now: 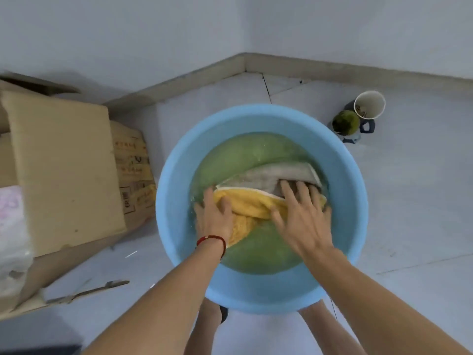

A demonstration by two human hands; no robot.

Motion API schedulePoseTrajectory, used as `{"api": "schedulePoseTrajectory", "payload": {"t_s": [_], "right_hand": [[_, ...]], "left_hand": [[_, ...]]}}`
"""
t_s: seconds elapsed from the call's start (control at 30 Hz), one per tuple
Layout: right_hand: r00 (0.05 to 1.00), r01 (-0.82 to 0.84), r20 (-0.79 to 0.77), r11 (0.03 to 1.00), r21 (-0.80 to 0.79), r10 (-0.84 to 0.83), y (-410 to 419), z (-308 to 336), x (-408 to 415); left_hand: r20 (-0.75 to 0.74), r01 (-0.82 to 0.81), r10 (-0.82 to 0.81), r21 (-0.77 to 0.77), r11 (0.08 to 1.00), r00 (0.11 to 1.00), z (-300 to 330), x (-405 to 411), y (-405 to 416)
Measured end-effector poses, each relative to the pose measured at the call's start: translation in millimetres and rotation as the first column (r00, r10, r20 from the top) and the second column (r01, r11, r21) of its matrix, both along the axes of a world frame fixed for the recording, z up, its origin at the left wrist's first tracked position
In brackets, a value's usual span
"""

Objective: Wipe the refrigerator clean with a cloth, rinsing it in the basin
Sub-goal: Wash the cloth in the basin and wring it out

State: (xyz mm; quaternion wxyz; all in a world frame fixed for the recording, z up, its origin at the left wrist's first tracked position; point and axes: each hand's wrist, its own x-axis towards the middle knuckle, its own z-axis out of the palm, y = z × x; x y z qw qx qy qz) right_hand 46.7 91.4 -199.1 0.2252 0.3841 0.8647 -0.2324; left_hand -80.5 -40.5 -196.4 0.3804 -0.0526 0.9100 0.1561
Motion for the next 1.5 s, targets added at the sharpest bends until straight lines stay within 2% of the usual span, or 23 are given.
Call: {"api": "schedulePoseTrajectory", "payload": {"t_s": [0.13, 0.27, 0.33, 0.4, 0.47, 0.53, 0.6, 0.63, 0.7, 0.77, 0.83, 0.87, 0.93, 1.03, 1.1, 1.17, 1.23, 1.27, 1.3, 1.33, 1.37, 1.43, 1.5], "right_hand": [[0.929, 0.351, -0.117, 0.936, -0.019, -0.351, -29, -25, -42], [0.833, 0.455, -0.132, 0.8, -0.392, -0.538, -35, -38, -70], [0.906, 0.374, -0.036, 0.838, -0.397, -0.422, -25, -36, -71], [0.994, 0.061, 0.103, 0.981, -0.183, -0.042, -10, -30, -66], [0.975, -0.17, 0.151, 0.984, 0.05, 0.16, 2, -22, -57], [0.987, -0.154, 0.082, 0.962, 0.227, 0.138, 3, -20, -52], [0.999, -0.013, 0.048, 0.988, 0.155, 0.005, -4, -21, -55], [0.996, 0.082, 0.031, 0.996, 0.025, -0.083, -10, -21, -60], [0.931, 0.343, -0.022, 0.893, -0.292, -0.365, -20, -16, -76], [0.727, 0.557, -0.009, 0.598, -0.576, -0.686, -28, -8, -87], [0.529, 0.645, 0.072, 0.345, -0.682, -0.846, -36, -6, -90], [0.502, 0.65, 0.059, 0.331, -0.684, -0.863, -38, -6, -90], [0.609, 0.602, -0.072, 0.52, -0.606, -0.79, -37, -10, -87], [0.938, 0.24, -0.18, 0.931, -0.274, -0.295, -27, -28, -79], [0.987, -0.051, -0.153, 0.999, 0.013, 0.052, -17, -36, -75], [0.988, -0.12, -0.066, 0.969, 0.216, 0.137, -12, -41, -70], [1.0, 0.012, -0.023, 0.966, 0.26, -0.006, -17, -39, -65], [0.991, 0.133, -0.049, 0.976, 0.172, -0.127, -26, -39, -64], [0.959, 0.274, -0.087, 0.962, 0.018, -0.271, -34, -34, -67], [0.89, 0.417, -0.116, 0.889, -0.191, -0.442, -41, -28, -72], [0.77, 0.543, -0.119, 0.741, -0.395, -0.627, -47, -20, -78], [0.527, 0.666, -0.047, 0.447, -0.597, -0.849, -54, -5, -87], [0.525, 0.661, -0.122, 0.494, -0.565, -0.842, -54, 1, -89]], "left_hand": [[-0.086, 0.021, -0.014, 0.073, 0.997, 0.996, -35, 18, 11], [0.078, -0.254, 0.242, 0.227, 0.94, 0.967, -45, 23, 34], [0.036, -0.163, 0.159, 0.169, 0.972, 0.987, -39, 19, 34], [-0.023, -0.104, 0.108, 0.133, 0.986, 0.994, -34, 11, 24], [-0.046, -0.186, 0.193, 0.124, 0.975, 0.98, -29, 0, 11], [-0.059, -0.261, 0.268, 0.115, 0.959, 0.961, -32, -6, 7], [0.032, -0.325, 0.324, 0.114, 0.939, 0.946, -25, -5, 20], [0.103, -0.409, 0.398, 0.113, 0.906, 0.911, -23, -1, 27], [0.258, -0.573, 0.532, 0.119, 0.811, 0.806, -29, 5, 37], [0.366, -0.679, 0.594, 0.171, 0.714, 0.716, -61, 9, 32], [0.489, -0.755, 0.62, 0.134, 0.642, 0.613, -77, 5, 29], [0.52, -0.763, 0.622, 0.095, 0.639, 0.586, -68, 1, 34], [0.538, -0.719, 0.58, 0.073, 0.692, 0.612, -42, -6, 42], [0.473, -0.573, 0.471, 0.091, 0.814, 0.745, -32, -4, 32], [0.409, -0.569, 0.467, 0.173, 0.804, 0.784, -32, -1, 19], [0.294, -0.627, 0.565, 0.192, 0.755, 0.771, -35, -4, 9], [0.384, -0.779, 0.699, 0.096, 0.62, 0.603, -32, -8, 10], [0.477, -0.837, 0.726, 0.037, 0.546, 0.495, -31, -9, 13], [0.533, -0.85, 0.716, 0.011, 0.526, 0.45, -30, -9, 18], [0.562, -0.847, 0.694, 0.021, 0.532, 0.45, -31, -7, 23], [0.574, -0.842, 0.68, 0.031, 0.539, 0.457, -34, -5, 28], [0.56, -0.839, 0.681, 0.05, 0.542, 0.472, -42, -2, 33], [0.591, -0.855, 0.667, 0.079, 0.512, 0.454, -42, -1, 35]]}}
